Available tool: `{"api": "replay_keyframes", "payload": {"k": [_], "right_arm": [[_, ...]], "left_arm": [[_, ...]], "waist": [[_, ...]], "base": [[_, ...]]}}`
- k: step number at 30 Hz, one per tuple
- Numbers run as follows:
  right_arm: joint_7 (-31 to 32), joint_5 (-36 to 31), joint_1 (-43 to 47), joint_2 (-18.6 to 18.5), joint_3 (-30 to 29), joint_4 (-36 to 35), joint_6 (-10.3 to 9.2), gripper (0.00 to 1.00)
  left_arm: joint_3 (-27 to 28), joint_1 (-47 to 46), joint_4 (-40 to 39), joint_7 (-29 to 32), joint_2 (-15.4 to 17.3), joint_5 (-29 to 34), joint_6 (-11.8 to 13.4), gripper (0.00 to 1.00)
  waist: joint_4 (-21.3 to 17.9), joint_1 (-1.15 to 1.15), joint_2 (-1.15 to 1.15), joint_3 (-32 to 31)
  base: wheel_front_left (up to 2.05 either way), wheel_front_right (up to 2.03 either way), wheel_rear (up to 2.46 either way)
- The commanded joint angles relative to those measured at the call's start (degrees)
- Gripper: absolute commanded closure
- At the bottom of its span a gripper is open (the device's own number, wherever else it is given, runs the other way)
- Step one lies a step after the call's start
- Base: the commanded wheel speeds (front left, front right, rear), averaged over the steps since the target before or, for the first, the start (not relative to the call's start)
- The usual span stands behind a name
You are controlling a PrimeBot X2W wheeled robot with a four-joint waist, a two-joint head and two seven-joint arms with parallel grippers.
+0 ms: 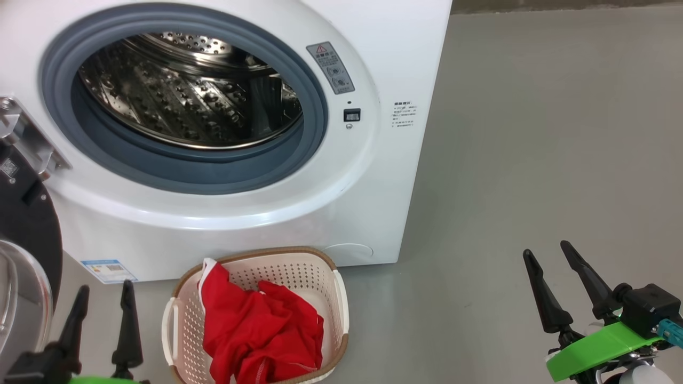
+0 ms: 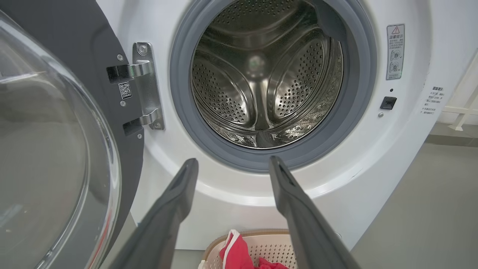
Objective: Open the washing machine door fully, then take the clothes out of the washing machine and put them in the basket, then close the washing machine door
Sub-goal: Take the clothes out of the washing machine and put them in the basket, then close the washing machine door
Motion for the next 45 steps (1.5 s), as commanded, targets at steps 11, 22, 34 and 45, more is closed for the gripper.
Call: {"api": "replay_keyframes", "payload": {"k": [11,22,34,45], "right_arm": [[-0.29,0.6,1.0,-1.3,0.83,-1.64,0.09,0.0],[-0.29,0.18,0.79,-0.91,0.31,-2.0,0.09,0.0],[-0.29,0.0,0.39,-0.85,0.4,-2.05,0.09,0.0],[-0.29,-0.04,0.35,-0.85,0.37,-2.19,0.09,0.0]], "left_arm": [[2.63,1.74,-3.91,-0.7,0.04,1.32,-0.17,0.0],[2.09,1.3,-4.63,-0.7,0.43,0.81,-0.18,0.0],[2.28,0.97,-4.98,-0.7,0.36,1.43,-0.18,0.0],[2.15,1.19,-5.36,-0.7,0.27,1.13,-0.18,0.0]], "waist": [[-0.24,0.0,0.0,-0.53],[-0.29,0.0,0.0,0.18],[-0.1,0.0,0.0,0.58],[-0.09,0.0,0.0,0.7]], "base": [[0.0,0.0,0.0],[0.0,0.0,0.0],[-0.28,0.27,0.01],[-1.39,1.39,0.0]]}}
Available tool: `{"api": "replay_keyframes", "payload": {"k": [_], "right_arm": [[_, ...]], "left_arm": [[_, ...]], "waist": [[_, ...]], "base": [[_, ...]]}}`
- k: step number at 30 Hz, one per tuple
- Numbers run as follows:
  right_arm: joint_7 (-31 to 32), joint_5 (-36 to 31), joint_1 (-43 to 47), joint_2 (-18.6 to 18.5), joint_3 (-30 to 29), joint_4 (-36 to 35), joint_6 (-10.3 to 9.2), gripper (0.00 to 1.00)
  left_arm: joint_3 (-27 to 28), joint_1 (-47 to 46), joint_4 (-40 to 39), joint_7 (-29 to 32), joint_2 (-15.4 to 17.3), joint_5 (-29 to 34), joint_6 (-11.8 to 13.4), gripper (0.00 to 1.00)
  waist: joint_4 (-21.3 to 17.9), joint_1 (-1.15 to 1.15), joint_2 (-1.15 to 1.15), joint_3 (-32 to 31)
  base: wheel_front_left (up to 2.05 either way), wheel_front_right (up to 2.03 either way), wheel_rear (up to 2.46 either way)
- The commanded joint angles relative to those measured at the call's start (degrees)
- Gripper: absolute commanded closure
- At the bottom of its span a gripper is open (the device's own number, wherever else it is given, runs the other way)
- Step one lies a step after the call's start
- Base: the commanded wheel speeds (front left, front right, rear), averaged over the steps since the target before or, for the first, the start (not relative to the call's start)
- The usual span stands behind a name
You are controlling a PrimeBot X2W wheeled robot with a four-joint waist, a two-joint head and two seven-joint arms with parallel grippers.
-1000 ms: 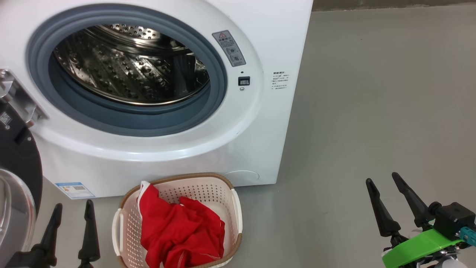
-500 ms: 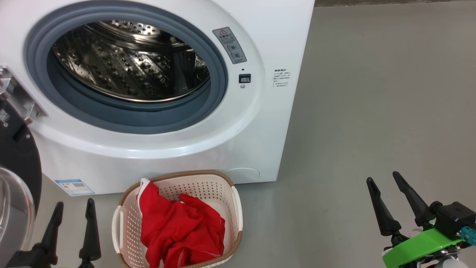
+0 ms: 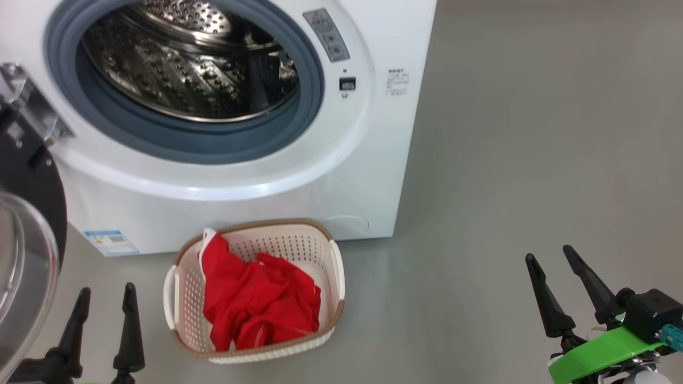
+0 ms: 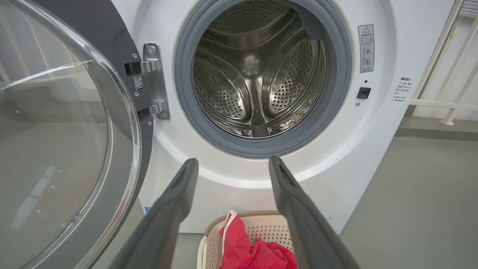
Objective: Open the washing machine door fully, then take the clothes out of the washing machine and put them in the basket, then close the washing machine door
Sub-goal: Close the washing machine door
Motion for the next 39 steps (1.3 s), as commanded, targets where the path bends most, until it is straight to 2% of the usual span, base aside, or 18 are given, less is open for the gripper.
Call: {"api": "replay_keyframes", "payload": {"k": [1,8,25,32,39], "right_arm": [[-0.29,-0.02,-0.75,-0.86,0.84,-1.58,0.09,0.0],[-0.29,-0.09,-0.72,-0.8,0.72,-1.68,0.09,0.0],[-0.29,-0.35,-0.77,-1.02,0.74,-1.79,0.09,0.0],[-0.29,-0.18,-0.74,-1.64,1.11,-1.63,0.09,0.0],[-0.29,0.19,-1.51,-2.26,2.99,-1.07,0.09,0.0]], "left_arm": [[1.88,-1.34,-1.84,-0.7,1.03,0.1,-0.17,0.0],[2.04,-1.17,-1.85,-0.7,1.03,0.71,-0.17,0.0],[1.71,-0.84,-1.36,-0.7,0.49,0.45,-0.17,0.0],[1.8,-0.63,-0.47,-0.7,-0.1,-0.24,-0.17,0.0],[2.6,0.29,0.99,-0.7,-1.04,-0.78,-0.17,0.0]], "waist": [[0.03,0.0,0.0,0.09],[0.18,0.0,0.0,0.11],[1.29,0.0,0.0,-0.14],[3.79,0.0,0.0,-0.38],[9.55,0.0,0.0,-1.18]], "base": [[-1.29,1.29,0.0],[-0.74,0.74,0.0],[-0.02,0.02,0.0],[0.0,0.0,0.0],[0.0,0.0,0.0]]}}
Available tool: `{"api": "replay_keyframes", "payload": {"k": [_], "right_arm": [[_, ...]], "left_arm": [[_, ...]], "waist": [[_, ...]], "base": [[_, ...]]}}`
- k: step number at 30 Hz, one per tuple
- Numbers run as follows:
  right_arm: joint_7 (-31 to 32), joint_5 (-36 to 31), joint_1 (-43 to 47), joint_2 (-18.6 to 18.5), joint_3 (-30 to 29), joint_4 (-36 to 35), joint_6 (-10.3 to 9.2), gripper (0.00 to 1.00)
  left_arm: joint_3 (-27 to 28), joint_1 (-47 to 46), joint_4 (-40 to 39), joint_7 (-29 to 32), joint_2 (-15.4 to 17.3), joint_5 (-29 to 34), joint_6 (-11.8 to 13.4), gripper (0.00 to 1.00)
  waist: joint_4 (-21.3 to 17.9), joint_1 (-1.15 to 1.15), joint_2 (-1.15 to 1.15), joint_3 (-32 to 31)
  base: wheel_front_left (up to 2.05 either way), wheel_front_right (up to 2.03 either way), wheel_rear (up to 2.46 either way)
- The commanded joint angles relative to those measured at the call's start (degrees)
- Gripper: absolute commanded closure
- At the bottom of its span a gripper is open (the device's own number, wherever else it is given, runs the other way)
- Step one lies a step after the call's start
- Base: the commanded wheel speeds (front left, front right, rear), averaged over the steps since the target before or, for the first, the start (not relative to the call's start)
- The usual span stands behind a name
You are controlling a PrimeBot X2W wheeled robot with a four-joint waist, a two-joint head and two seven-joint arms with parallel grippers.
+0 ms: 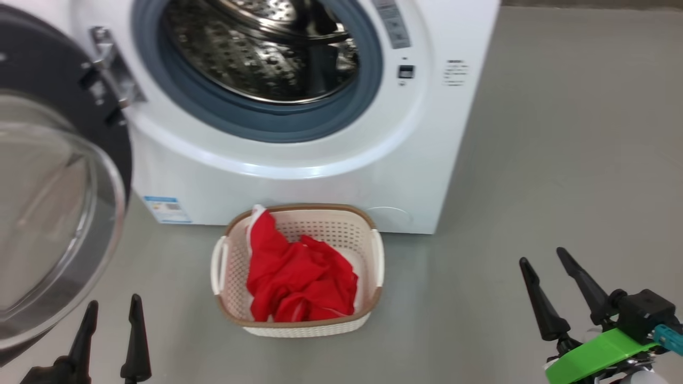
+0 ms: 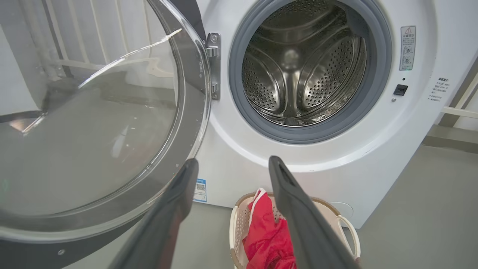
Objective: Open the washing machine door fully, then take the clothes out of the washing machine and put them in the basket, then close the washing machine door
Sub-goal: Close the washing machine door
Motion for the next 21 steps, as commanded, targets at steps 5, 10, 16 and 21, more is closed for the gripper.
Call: {"api": "replay_keyframes", "payload": {"k": [5,10,16,21], "right_arm": [[-0.29,0.51,-2.44,-1.53,2.98,-0.6,0.09,0.0],[-0.29,0.78,-3.82,-1.78,4.53,-0.14,0.09,0.0],[-0.29,0.95,-5.78,-1.79,5.54,0.57,0.09,0.0],[-0.29,0.82,-7.07,-2.15,7.5,1.37,0.09,0.0]], "left_arm": [[2.84,0.28,-0.43,-0.7,0.16,-0.91,-0.18,0.0],[3.16,0.8,-0.16,-0.7,-0.24,-1.05,-0.18,0.0],[3.52,0.67,0.13,-0.7,-0.51,-1.45,-0.17,0.0],[3.36,0.84,0.14,-0.7,-0.63,-1.66,0.02,0.0]], "waist": [[6.9,0.0,0.0,-0.67],[11.31,0.0,0.0,-0.72],[16.73,0.0,0.0,-0.46],[20.66,0.0,0.0,-0.58]], "base": [[0.0,0.0,0.0],[0.0,0.0,0.0],[0.0,0.0,0.0],[0.0,0.0,0.0]]}}
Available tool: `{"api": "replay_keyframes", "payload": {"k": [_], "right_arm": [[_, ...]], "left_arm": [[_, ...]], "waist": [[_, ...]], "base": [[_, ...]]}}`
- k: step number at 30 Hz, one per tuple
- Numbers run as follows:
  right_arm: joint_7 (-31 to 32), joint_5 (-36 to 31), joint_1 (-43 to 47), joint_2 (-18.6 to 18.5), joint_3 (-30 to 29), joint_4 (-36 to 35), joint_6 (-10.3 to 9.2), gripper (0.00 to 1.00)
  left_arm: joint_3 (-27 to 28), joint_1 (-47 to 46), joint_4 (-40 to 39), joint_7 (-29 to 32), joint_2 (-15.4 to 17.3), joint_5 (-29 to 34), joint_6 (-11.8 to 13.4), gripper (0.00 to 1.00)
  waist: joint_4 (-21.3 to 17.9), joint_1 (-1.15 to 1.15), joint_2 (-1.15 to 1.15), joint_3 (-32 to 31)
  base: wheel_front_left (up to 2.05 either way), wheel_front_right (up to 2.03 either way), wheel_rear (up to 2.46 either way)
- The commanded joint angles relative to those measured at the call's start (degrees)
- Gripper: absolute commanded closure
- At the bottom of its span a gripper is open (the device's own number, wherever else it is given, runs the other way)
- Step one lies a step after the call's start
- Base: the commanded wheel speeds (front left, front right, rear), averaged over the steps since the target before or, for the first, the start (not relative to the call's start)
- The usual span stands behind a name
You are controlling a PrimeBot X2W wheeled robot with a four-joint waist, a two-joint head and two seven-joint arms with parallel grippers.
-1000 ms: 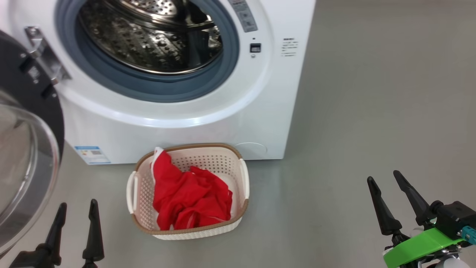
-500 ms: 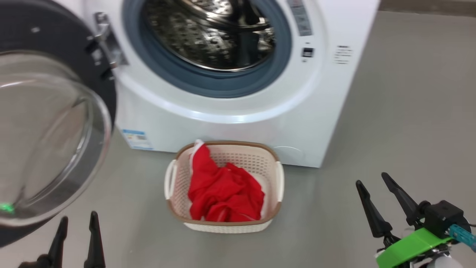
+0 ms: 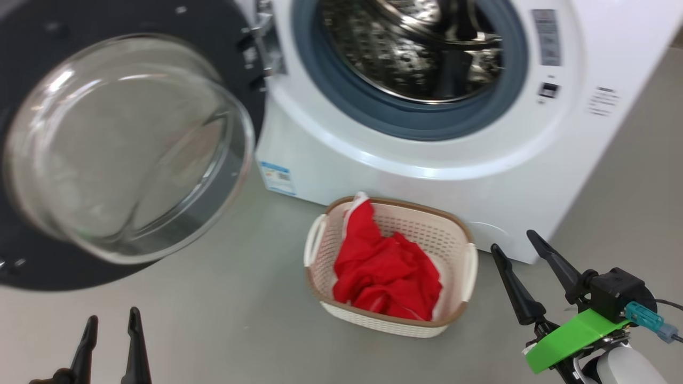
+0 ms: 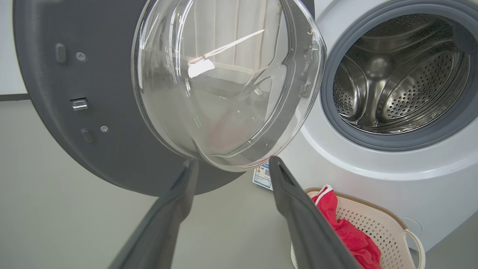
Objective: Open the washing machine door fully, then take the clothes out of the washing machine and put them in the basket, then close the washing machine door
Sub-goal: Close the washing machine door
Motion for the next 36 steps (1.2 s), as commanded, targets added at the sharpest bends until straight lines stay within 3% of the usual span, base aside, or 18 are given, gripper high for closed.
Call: {"api": "replay_keyframes", "payload": {"k": [1,13,31,32,34,36], "right_arm": [[-0.29,0.45,-1.74,-0.97,1.57,-0.91,0.09,0.0],[-0.29,1.1,-3.39,-1.76,3.58,0.17,0.09,0.0],[-0.29,1.63,-5.08,-2.04,5.37,0.83,0.09,0.0],[-0.29,1.64,-5.08,-2.03,5.41,0.83,0.09,0.0],[-0.29,1.62,-5.0,-1.91,5.45,0.78,0.09,0.0],[-0.29,1.55,-4.84,-1.74,5.42,0.68,0.09,0.0]], "left_arm": [[1.89,-0.37,-1.09,-0.7,0.78,-0.75,0.11,0.0],[0.99,0.0,-1.11,-0.7,0.74,-2.49,1.44,0.0],[1.03,0.21,-3.43,-0.7,0.73,-4.08,2.41,0.0],[1.13,0.03,-3.87,-0.7,0.73,-4.89,2.3,0.55],[1.46,-0.4,-5.15,-0.7,0.73,-6.25,2.01,1.0],[2.36,-1.26,-7.04,-0.7,0.73,-7.4,1.54,1.0]], "waist": [[4.59,0.0,0.0,-0.15],[9.37,0.0,0.0,-0.15],[9.71,0.0,0.0,0.52],[9.71,0.0,0.0,0.49],[9.69,0.0,0.0,0.38],[9.69,0.0,0.0,0.4]], "base": [[0.0,0.0,0.0],[0.0,0.0,0.0],[0.0,0.0,0.0],[0.0,0.0,0.0],[0.0,0.0,0.0],[0.0,0.0,0.0]]}}
